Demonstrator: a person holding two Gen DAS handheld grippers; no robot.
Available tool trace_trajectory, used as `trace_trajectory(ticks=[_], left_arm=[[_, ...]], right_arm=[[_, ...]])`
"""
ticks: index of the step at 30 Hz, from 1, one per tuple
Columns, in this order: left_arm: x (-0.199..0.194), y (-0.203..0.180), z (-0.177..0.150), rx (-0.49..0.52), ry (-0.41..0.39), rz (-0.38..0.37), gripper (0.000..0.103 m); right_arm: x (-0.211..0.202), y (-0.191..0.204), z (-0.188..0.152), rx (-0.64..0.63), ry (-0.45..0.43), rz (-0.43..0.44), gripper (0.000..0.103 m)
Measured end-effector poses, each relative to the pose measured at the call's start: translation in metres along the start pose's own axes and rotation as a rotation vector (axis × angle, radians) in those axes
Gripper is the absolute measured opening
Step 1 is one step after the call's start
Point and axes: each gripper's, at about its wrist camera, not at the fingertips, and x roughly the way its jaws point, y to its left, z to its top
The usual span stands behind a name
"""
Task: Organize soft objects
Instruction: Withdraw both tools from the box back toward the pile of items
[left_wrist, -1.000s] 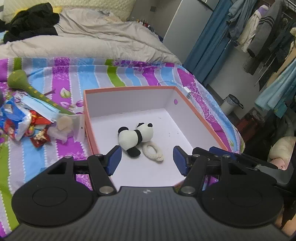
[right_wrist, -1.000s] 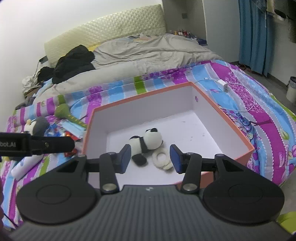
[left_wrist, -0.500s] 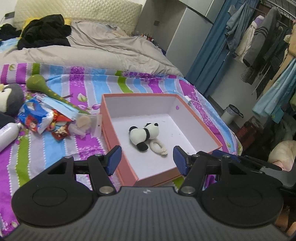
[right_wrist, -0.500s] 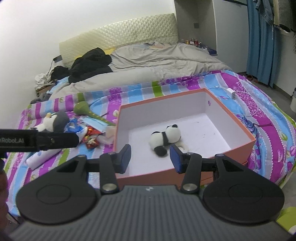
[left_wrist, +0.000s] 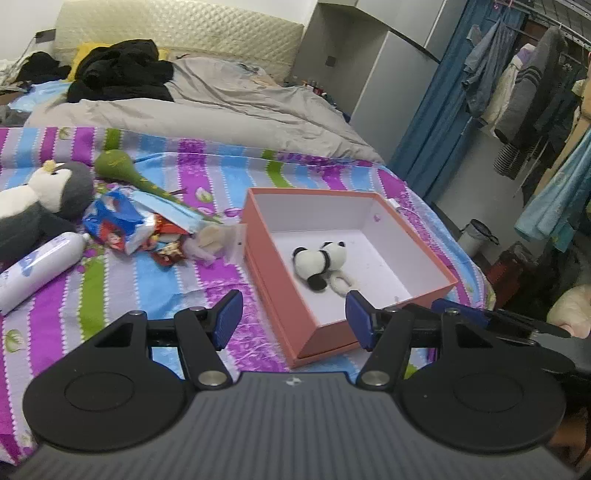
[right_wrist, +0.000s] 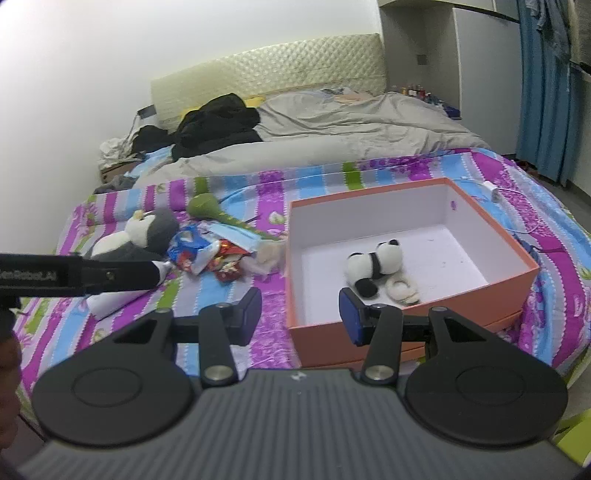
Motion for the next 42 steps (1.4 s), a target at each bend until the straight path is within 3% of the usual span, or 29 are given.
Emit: trace_trajectory(ticks=[20,32,42], left_arm=[[-0.050,0.059,-0.046,-0.114,-0.026,0.104,0.067],[-0.023,0.096,-0.039,-0.180,0.005,0.135,0.067],[0.027,0.143,-0.015,-0.243,0.019,0.175,0.067]], right_arm=[[0.009,0.061,-0.027,-0.097,0.058,0.132,0.049],[0.042,0.087,-0.024,-0.138,0.105,0.162,0.049],[0.100,0.097,-0.009,-0.145,0.162,0.175,0.049]])
